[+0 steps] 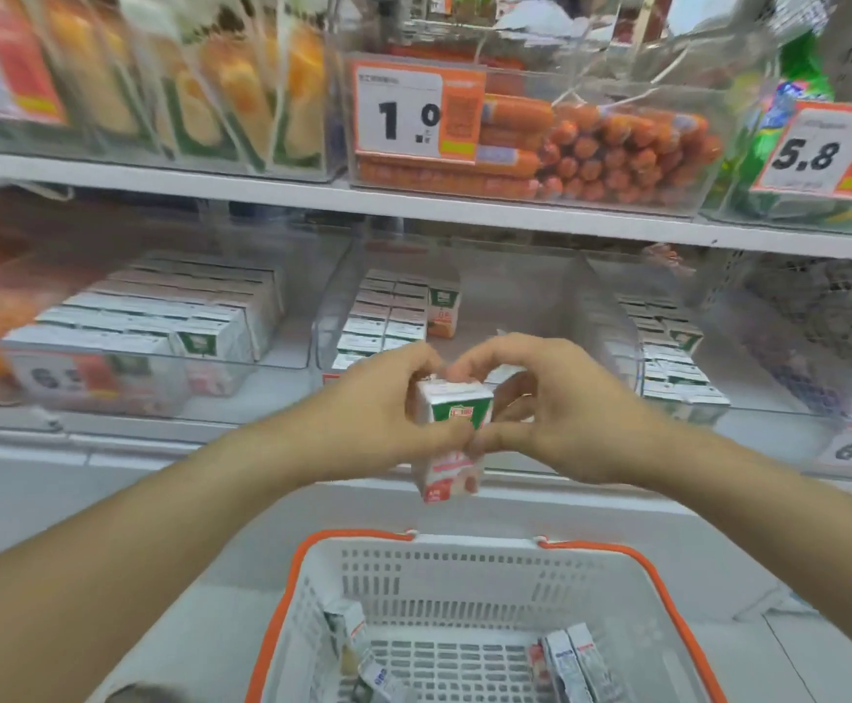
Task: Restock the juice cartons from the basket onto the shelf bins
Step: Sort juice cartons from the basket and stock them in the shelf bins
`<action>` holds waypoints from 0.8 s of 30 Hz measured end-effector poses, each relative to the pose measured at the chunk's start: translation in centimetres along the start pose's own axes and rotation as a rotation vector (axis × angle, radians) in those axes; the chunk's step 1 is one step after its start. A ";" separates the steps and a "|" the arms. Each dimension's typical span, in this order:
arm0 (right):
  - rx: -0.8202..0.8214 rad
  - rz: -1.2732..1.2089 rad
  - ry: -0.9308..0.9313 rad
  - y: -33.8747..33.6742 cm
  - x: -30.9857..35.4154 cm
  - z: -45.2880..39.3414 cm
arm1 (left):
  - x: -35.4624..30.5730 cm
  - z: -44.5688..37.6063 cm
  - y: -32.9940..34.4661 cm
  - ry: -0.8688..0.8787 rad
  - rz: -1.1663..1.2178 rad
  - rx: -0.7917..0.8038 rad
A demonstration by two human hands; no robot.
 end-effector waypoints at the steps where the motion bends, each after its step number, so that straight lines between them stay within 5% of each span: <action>1: -0.010 0.075 -0.030 0.7 1.0 -1.0 | 0.3 0.8 -1.3 -0.001 -0.142 -0.018; 4: -0.066 0.145 -0.164 2.7 3.8 -3.5 | 1.3 3.2 -5.3 0.005 -0.363 -0.080; 7: -0.126 0.020 -0.245 3.7 5.3 -5.7 | 3.2 5.2 -9.4 -0.038 -0.210 -0.045; 12: -0.155 0.332 -0.075 3.4 1.1 -9.3 | 9.0 5.9 -15.8 -0.087 0.011 -0.289; 16: -0.157 0.386 -0.012 4.5 -2.9 -10.0 | 14.0 4.1 -17.9 -0.148 -0.112 -0.392; 24: -0.218 0.331 -0.037 5.2 -4.5 -9.7 | 15.1 3.2 -19.8 -0.301 -0.445 -0.152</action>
Point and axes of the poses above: each hand's wrist, its own z-axis away from the middle knuckle, its own y-axis out of the palm, x = y × z, the point moved 4 cm from there along -z, towards the middle knuckle, and after that the axes turned 10 degrees about x, right-handed, at the moved point
